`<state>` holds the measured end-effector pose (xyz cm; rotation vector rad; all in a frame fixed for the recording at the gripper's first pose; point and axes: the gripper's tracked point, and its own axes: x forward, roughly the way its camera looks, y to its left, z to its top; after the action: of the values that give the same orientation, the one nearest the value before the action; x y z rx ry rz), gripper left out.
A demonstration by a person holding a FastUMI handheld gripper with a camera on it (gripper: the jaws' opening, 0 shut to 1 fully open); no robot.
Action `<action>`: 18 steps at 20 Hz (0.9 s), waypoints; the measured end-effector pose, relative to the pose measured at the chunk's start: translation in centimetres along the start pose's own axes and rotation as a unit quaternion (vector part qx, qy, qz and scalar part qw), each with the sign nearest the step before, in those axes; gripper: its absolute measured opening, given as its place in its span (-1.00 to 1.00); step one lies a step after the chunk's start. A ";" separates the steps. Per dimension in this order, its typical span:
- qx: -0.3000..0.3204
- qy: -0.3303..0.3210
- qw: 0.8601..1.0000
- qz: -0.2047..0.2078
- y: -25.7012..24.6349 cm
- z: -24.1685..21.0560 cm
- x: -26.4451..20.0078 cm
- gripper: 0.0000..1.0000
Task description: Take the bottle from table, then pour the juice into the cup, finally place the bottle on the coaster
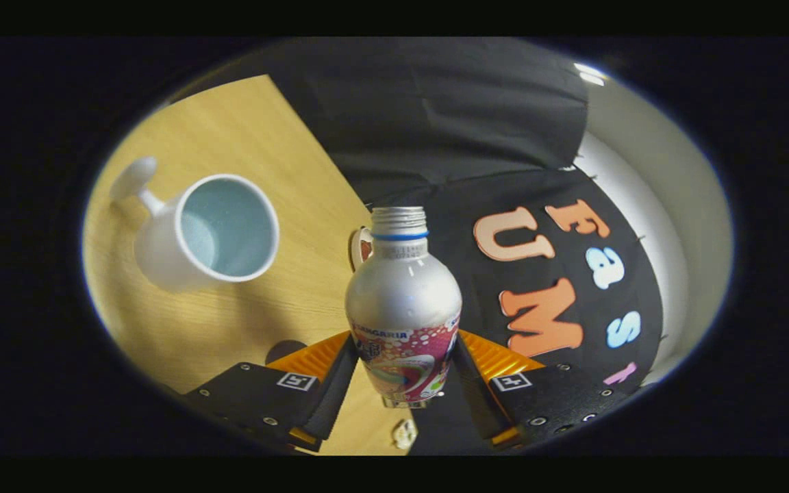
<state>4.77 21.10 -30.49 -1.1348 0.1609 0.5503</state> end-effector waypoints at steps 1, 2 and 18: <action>0.044 -0.001 0.999 0.003 -0.6 0.1 0.2 0.56; 0.085 -0.001 0.996 0.006 -1.2 0.1 0.3 0.56; 0.543 0.053 0.836 0.060 0.2 -6.0 5.0 0.57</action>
<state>9.86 17.51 -35.14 -0.0322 0.5653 0.3964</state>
